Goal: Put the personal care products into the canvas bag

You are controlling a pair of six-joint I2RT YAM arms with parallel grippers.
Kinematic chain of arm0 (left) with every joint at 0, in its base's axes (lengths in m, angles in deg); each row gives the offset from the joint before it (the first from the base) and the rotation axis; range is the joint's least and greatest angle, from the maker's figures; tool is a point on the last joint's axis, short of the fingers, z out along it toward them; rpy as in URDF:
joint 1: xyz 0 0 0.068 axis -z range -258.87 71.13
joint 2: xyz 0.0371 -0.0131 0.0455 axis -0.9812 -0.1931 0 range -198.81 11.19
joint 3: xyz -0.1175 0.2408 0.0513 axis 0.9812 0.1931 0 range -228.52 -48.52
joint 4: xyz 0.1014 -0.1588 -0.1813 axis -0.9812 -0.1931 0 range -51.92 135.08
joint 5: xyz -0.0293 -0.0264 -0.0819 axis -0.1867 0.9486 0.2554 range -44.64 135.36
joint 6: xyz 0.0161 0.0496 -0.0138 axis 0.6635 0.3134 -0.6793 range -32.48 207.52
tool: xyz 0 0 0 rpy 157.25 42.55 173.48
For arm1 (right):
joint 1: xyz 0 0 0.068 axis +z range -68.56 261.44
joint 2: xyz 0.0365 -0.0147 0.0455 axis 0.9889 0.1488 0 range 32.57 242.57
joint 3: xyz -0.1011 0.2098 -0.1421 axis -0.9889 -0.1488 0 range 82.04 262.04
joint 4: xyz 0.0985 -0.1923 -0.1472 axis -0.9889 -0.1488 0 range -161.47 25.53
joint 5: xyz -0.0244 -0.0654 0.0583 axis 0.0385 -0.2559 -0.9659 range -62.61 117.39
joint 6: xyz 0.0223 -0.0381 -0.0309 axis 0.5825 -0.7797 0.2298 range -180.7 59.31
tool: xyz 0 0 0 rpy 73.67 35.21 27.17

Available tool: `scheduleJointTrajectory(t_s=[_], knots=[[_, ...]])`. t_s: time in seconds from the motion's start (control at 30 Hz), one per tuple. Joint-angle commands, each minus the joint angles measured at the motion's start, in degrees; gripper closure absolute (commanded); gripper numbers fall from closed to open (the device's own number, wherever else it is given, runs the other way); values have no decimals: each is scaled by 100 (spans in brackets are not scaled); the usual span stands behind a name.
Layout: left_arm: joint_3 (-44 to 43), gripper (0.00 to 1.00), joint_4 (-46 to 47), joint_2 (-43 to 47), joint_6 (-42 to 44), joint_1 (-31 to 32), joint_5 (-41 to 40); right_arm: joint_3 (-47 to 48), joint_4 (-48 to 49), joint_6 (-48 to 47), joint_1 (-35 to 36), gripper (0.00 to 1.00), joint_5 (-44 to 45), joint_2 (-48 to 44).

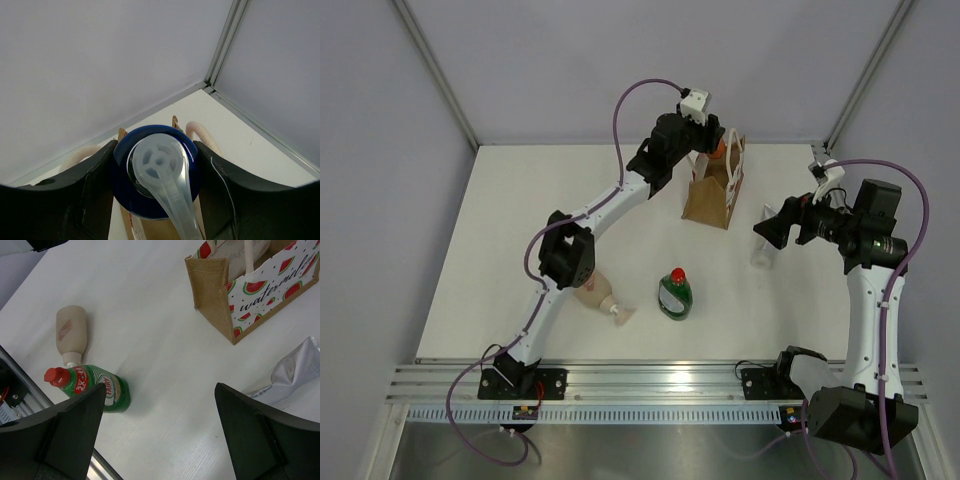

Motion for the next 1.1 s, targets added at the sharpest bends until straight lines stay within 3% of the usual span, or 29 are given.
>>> scheduleJointTrajectory(t_s=[0.0,0.27,0.43,0.6,0.7,0.77,0.8,0.83,1.07], knots=[[-552,100,1220,-144,325,65,-507,-76,277,166,-40,1,-194,-82],[-806,100,1484,-672,149,118,-754,-182,304,184,-23,1,-300,-135],[-1000,96,1125,-971,280,206,-973,-296,234,149,-5,1,-414,-153],[-842,63,1036,-936,219,223,-894,-375,260,149,-5,1,-467,-162],[-851,28,1036,-883,262,258,-920,-375,277,149,-5,1,-502,-153],[-851,20,958,-813,263,259,-903,-393,269,114,4,1,-519,-153],[-851,6,905,-778,263,259,-885,-401,268,79,4,1,-537,-135],[-825,1,870,-734,272,259,-868,-410,234,43,4,1,-554,-126],[-219,1,835,-23,395,232,-727,-191,-179,-475,4,1,-502,58]])
